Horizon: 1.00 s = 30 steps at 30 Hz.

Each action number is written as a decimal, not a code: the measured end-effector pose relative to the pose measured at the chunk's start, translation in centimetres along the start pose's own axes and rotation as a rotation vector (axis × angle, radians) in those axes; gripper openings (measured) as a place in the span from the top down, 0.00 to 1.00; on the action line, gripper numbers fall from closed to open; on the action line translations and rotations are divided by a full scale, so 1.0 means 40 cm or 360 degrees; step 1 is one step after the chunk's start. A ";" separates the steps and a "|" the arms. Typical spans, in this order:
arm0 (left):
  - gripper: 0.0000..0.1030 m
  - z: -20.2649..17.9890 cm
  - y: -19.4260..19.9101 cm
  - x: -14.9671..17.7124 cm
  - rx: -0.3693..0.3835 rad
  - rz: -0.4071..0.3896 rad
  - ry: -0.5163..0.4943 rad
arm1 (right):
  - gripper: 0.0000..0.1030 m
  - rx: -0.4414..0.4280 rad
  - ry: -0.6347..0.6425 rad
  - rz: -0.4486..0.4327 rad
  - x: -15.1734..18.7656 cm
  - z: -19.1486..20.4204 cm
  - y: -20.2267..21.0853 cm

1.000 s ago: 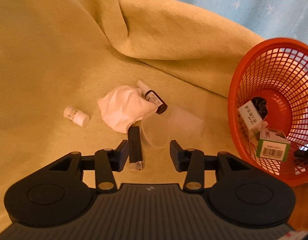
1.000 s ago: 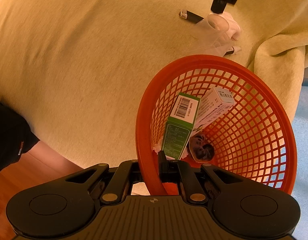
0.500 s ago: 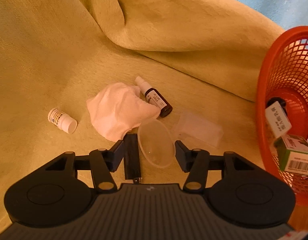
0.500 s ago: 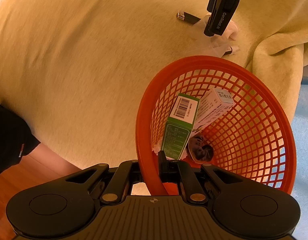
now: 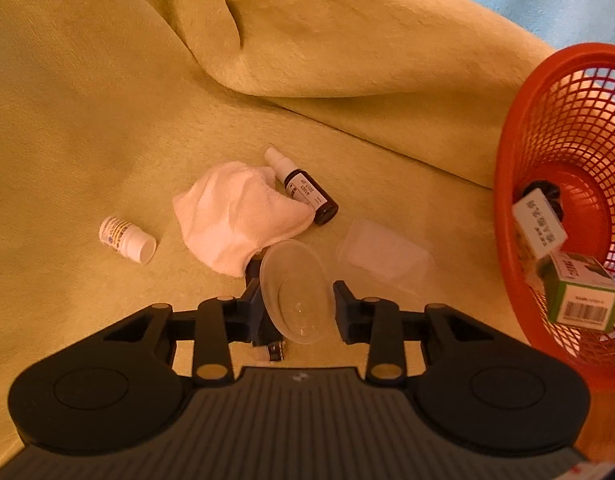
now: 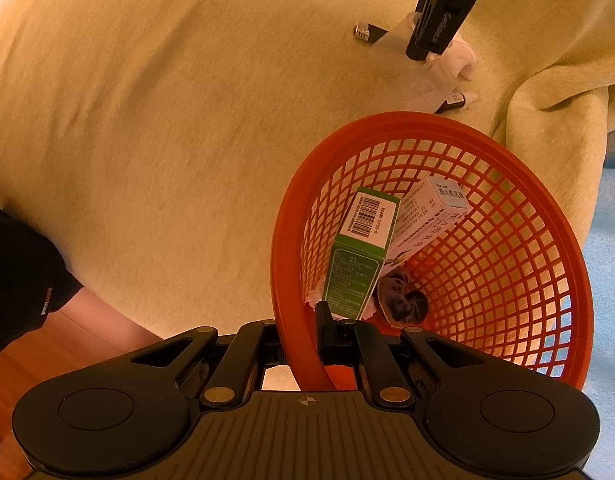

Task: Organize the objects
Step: 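Grasp the clear plastic cup with the left tool, then carry the plastic cup over the wastebasket and open the left tool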

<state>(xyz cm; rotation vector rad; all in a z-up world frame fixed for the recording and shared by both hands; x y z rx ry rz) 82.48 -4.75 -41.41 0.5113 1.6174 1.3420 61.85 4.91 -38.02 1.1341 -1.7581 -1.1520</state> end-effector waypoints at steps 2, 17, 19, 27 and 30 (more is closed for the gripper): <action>0.70 0.002 0.019 0.007 0.0000 0.0005 0.0017 | 0.97 0.0001 -0.0002 0.0004 0.000 -0.001 -0.001; 0.70 -0.006 0.183 0.035 0.0008 -0.0024 0.0088 | 0.97 0.0034 0.0031 0.0018 0.006 0.008 -0.003; 0.70 -0.012 0.203 0.032 0.0009 -0.0037 0.0080 | 0.97 0.0039 0.0033 0.0019 0.008 0.010 -0.004; 0.70 -0.051 0.270 0.005 0.0058 -0.0089 0.0019 | 0.97 0.0051 0.0033 0.0027 0.012 0.011 -0.006; 0.70 -0.078 0.297 -0.016 0.0113 -0.0134 0.0005 | 0.97 0.0057 0.0036 0.0029 0.012 0.013 -0.007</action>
Point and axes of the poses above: each gripper's, at about its wrist camera, not at the fingertips, and y roughly against the way its jaws point, z to its left, x to its underside, the point moved 9 cm from there along -y, roughly the way its jaws point, and after that the axes turned 11 degrees about -y, right-handed, at the moved point
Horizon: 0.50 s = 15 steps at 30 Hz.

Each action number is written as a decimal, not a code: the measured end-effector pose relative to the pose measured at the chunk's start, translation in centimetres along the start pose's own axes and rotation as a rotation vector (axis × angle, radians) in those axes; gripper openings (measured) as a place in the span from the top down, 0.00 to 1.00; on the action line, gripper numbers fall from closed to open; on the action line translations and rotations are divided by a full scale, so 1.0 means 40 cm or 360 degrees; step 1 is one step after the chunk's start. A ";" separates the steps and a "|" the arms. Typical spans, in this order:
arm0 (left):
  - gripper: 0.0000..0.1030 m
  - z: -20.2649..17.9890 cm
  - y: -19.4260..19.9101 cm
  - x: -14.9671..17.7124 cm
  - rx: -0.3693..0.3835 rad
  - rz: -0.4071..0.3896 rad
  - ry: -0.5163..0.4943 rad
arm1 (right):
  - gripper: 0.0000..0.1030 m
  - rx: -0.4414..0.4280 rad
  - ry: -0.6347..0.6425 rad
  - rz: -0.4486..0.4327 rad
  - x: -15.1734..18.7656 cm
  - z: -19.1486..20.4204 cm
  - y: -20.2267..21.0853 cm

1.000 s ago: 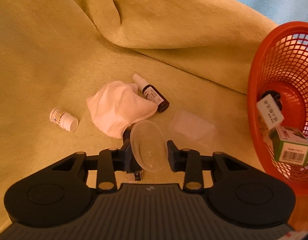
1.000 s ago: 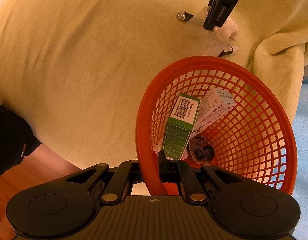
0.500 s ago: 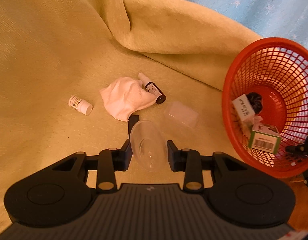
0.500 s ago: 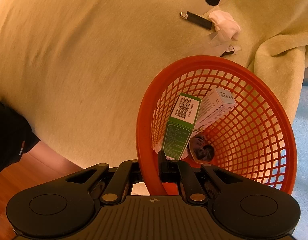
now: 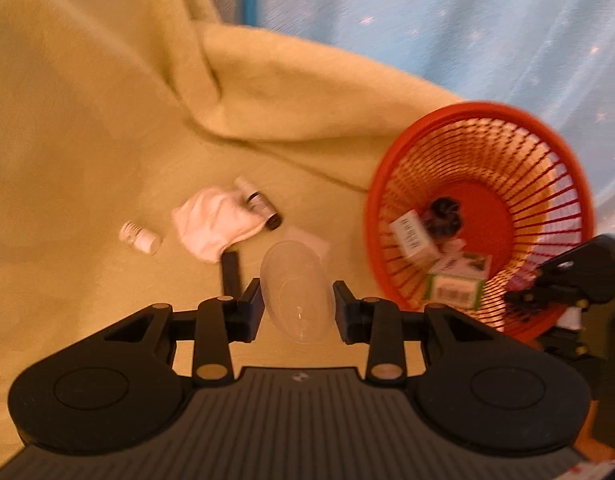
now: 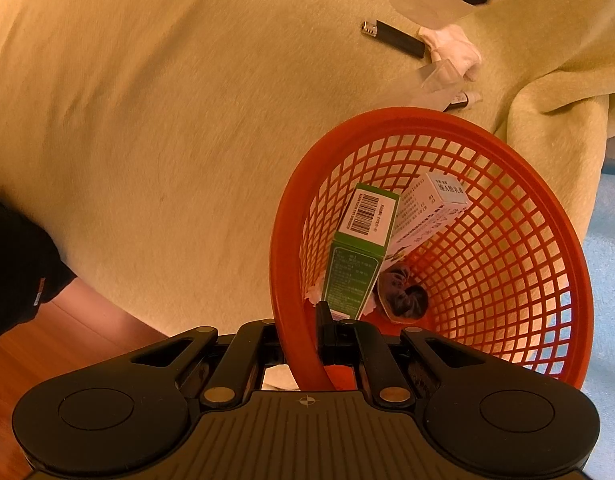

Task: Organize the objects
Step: 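Carry the plastic cup over the wastebasket and open the left tool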

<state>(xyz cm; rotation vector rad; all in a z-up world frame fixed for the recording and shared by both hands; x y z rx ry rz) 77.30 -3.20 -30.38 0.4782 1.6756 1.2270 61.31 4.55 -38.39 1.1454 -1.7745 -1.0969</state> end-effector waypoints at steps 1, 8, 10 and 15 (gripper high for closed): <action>0.70 -0.011 0.005 -0.009 0.0029 -0.0014 0.0005 | 0.97 0.0000 -0.0001 0.0000 0.000 0.001 0.000; 0.70 -0.113 0.010 -0.098 0.0219 -0.0105 -0.0070 | 0.97 0.0000 -0.0008 -0.0004 0.001 0.003 0.000; 0.70 -0.149 0.005 -0.127 0.0286 -0.0146 -0.0103 | 0.97 -0.0002 -0.0015 -0.0005 0.003 0.003 0.000; 0.49 -0.229 0.014 -0.207 0.0432 -0.0269 -0.0183 | 0.97 -0.0009 -0.0029 -0.0005 0.004 0.004 0.000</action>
Point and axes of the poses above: each gripper's, at about its wrist camera, not at the fingertips, and y roughly against the way its jaws point, z to its left, x to its underside, the point moved 9 cm from there along -y, roughly the way its jaws point, and after that the axes turned 11 degrees about -y, right-handed, at the moved point
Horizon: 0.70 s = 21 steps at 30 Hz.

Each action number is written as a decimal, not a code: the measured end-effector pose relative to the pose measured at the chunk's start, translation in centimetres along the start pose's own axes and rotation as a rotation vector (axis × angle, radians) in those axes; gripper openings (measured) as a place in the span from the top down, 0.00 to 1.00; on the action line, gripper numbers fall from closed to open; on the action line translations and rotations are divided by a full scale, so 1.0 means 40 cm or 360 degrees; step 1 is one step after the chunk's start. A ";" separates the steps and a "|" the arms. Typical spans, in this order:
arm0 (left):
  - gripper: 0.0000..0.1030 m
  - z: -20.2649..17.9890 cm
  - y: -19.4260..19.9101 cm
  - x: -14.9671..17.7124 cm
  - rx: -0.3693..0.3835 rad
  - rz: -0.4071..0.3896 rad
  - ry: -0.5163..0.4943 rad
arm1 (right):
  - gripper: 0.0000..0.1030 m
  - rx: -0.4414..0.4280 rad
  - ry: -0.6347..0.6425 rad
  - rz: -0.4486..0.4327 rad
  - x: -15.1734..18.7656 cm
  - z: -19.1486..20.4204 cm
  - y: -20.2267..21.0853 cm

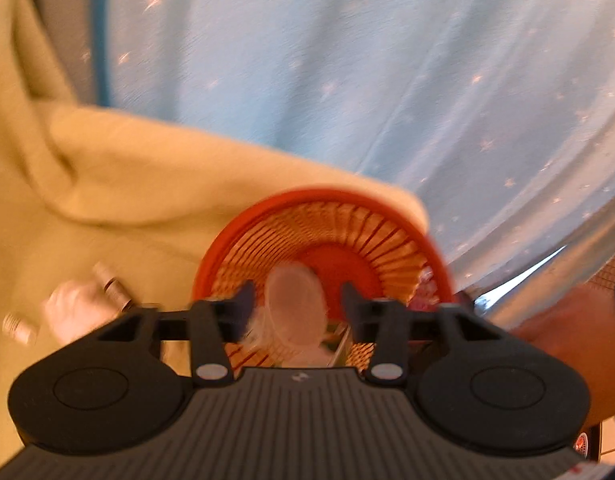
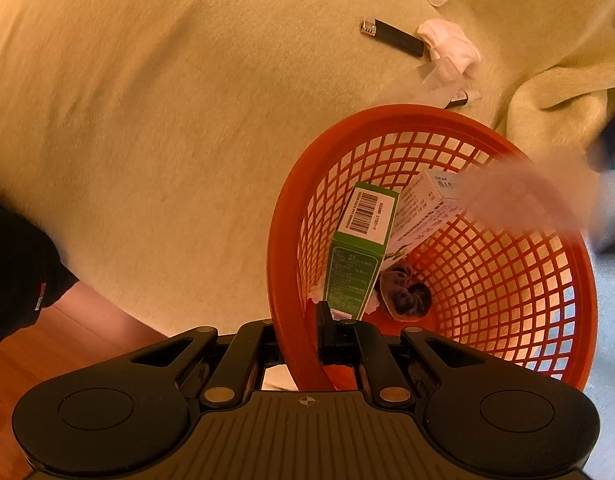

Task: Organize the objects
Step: 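Carry the plastic cup over the wastebasket and open the left tool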

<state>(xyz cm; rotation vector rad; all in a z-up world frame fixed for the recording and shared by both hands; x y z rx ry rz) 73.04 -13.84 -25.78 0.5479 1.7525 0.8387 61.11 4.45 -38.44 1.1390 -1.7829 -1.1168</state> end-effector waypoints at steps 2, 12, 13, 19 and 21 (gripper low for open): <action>0.48 -0.005 0.001 -0.010 -0.0013 -0.0011 -0.0024 | 0.97 -0.0004 -0.0003 0.0000 0.001 0.001 0.000; 0.48 0.115 0.041 0.120 -0.0206 0.0127 0.0120 | 0.97 -0.0011 -0.0009 -0.0009 0.002 0.003 -0.001; 0.48 0.132 0.045 0.137 -0.0226 0.0141 0.0138 | 0.97 -0.0011 -0.0006 -0.0010 0.002 0.004 -0.001; 0.48 0.212 0.080 0.230 -0.0360 0.0215 0.0239 | 0.97 -0.0010 0.0009 -0.0003 -0.001 0.005 -0.003; 0.48 0.235 0.087 0.257 -0.0392 0.0237 0.0260 | 0.97 -0.0008 0.0008 -0.0001 -0.001 0.003 -0.004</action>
Point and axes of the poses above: each gripper's, at about its wrist camera, not at the fingertips, and y roughly against the way its jaws point, z to its left, x to its underside, the point moved 9 cm from there along -y, roughly the way its jaws point, and after that the axes turned 11 degrees about -y, right-handed, at the moved point
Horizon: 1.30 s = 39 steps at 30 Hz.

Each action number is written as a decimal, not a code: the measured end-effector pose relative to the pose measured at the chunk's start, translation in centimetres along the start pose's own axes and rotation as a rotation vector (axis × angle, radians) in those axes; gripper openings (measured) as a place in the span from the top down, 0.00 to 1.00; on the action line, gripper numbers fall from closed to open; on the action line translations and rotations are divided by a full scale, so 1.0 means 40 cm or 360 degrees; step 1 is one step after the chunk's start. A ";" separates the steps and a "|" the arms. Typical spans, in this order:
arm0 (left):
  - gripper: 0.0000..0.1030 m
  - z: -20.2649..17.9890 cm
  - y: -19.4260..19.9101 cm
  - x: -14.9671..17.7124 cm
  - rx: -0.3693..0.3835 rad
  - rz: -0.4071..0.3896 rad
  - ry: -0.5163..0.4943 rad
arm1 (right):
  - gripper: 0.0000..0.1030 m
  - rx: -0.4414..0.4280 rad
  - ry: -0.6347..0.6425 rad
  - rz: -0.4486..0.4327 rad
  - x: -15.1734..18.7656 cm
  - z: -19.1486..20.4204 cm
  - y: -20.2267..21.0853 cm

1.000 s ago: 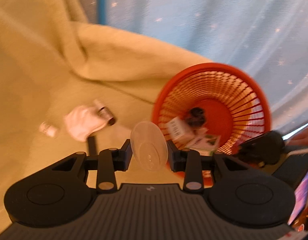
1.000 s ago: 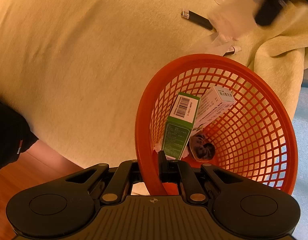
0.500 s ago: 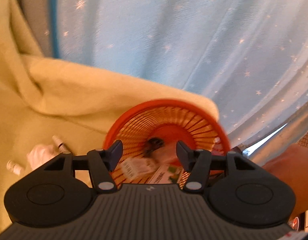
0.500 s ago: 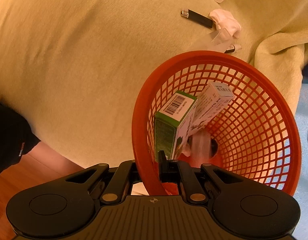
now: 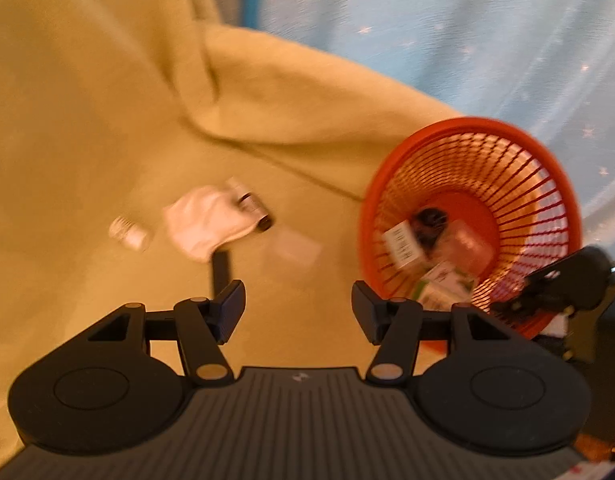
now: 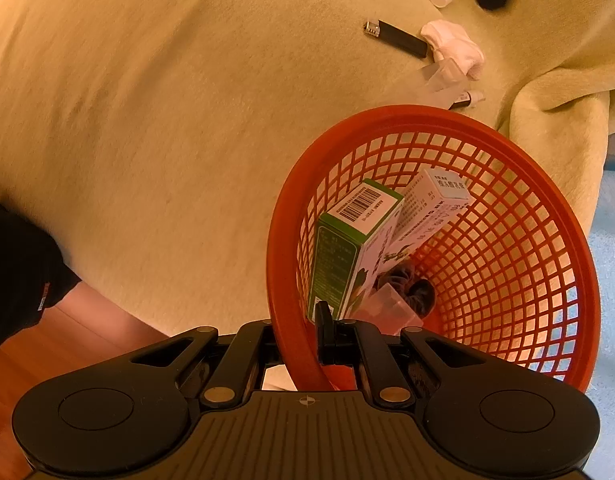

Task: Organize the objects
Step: 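Grasp the clear rectangular plastic box with the left tool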

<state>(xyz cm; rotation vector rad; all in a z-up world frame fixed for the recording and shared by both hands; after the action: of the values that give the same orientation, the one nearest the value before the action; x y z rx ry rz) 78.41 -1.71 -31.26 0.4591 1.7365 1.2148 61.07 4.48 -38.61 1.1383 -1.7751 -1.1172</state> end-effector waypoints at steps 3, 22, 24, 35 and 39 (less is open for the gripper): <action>0.48 0.029 -0.005 0.028 -0.0045 0.0033 0.0014 | 0.97 -0.0003 -0.0003 0.0006 -0.002 -0.002 0.001; 0.32 0.009 -0.188 -0.009 0.0036 0.0026 -0.0384 | 0.97 -0.0014 -0.0022 0.0014 0.002 -0.004 0.009; 0.30 0.002 -0.215 -0.016 0.0058 0.0031 -0.0425 | 0.97 -0.0023 -0.0031 0.0011 0.003 -0.006 0.009; 0.30 -0.029 -0.314 -0.042 0.0112 0.0049 -0.0554 | 0.97 -0.0062 -0.0082 -0.0004 0.005 -0.016 0.009; 0.32 -0.038 -0.336 -0.050 0.0115 0.0066 -0.0584 | 0.97 -0.0071 -0.0088 -0.0005 0.004 -0.014 0.010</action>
<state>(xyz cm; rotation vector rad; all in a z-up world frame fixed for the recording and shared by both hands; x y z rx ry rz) 80.76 -9.89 -41.97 0.7168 1.4638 1.0235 61.40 4.28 -38.01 1.0935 -1.7818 -1.1946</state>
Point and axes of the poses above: each gripper's, at about its wrist camera, not at the fingertips, and y roughly against the way its jaws point, z to its left, x to its underside, the point moved 9 cm from there along -y, roughly the way its jaws point, and after that the axes turned 11 degrees about -y, right-handed, at the moved point
